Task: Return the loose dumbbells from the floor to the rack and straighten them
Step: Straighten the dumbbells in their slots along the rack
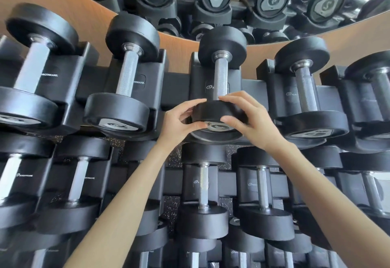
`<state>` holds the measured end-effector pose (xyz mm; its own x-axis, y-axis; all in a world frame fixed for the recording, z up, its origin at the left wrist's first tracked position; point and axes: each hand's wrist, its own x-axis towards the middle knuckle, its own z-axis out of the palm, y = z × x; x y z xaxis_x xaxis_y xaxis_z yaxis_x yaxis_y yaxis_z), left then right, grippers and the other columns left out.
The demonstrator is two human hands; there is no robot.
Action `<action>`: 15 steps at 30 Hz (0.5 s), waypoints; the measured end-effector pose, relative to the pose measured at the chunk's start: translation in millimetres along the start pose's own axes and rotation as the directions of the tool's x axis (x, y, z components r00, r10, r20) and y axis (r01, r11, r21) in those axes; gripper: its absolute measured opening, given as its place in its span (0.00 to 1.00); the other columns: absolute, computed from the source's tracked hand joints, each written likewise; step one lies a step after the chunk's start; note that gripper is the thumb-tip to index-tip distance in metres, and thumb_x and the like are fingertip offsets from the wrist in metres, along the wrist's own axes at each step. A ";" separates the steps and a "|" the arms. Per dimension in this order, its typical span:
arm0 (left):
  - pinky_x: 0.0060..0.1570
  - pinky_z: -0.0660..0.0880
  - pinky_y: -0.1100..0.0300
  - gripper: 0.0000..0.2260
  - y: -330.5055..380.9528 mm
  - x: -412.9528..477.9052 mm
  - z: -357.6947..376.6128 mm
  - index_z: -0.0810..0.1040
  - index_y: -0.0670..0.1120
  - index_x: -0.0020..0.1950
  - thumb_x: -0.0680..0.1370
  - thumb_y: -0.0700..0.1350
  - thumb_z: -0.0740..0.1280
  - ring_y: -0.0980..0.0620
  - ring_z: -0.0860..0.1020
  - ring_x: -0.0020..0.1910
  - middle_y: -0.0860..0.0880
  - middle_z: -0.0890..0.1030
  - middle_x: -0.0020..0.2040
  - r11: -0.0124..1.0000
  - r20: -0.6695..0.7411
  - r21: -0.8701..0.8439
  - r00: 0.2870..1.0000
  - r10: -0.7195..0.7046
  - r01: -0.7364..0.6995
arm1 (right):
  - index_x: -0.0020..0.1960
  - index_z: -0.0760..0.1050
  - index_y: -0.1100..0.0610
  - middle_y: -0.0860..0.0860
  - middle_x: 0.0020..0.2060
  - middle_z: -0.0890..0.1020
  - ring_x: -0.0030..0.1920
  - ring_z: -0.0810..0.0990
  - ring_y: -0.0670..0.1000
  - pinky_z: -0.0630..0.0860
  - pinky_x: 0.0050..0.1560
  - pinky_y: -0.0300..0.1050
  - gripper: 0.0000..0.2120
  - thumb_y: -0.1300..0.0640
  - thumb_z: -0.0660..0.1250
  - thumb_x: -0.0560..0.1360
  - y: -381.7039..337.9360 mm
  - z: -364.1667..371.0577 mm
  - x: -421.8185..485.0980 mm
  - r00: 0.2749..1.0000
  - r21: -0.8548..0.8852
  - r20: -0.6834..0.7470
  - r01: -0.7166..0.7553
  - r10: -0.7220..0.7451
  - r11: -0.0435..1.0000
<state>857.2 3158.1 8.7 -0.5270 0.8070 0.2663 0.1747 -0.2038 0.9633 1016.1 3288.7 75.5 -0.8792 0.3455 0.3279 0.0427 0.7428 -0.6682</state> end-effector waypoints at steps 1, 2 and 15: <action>0.60 0.72 0.61 0.24 -0.9 -1.0 0.9 0.77 0.55 0.59 0.65 0.41 0.77 0.54 0.78 0.59 0.60 0.80 0.57 0.999 0.010 -0.023 1.000 -0.025 0.025 | 0.64 0.72 0.59 0.48 0.54 0.74 0.55 0.73 0.42 0.66 0.58 0.32 0.20 0.54 0.66 0.75 -0.4 -0.9 0.3 1.000 -0.001 0.022 -0.008 0.008 1.000; 0.60 0.72 0.61 0.24 -1.8 -2.5 2.5 0.77 0.54 0.59 0.66 0.38 0.76 0.54 0.78 0.58 0.60 0.80 0.57 0.998 0.015 -0.043 0.999 -0.047 0.047 | 0.65 0.71 0.58 0.48 0.53 0.74 0.54 0.73 0.42 0.66 0.57 0.31 0.21 0.53 0.66 0.75 -0.2 -1.7 -0.3 0.999 0.004 0.038 -0.018 0.018 1.000; 0.55 0.74 0.56 0.22 25.7 -5.8 22.8 0.78 0.48 0.61 0.68 0.49 0.74 0.51 0.77 0.51 0.49 0.77 0.50 0.991 -0.006 0.129 0.999 0.046 -0.045 | 0.53 0.76 0.52 0.45 0.45 0.81 0.48 0.79 0.47 0.74 0.51 0.41 0.13 0.54 0.70 0.70 8.8 -0.2 -15.7 0.943 0.552 -0.042 -0.254 0.330 0.794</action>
<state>883.7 3160.8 31.1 -0.5234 0.7934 0.3107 0.3038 -0.1669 0.9380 1030.3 3290.0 64.7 -0.7950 0.5953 0.1165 -0.0051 0.1854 -0.9826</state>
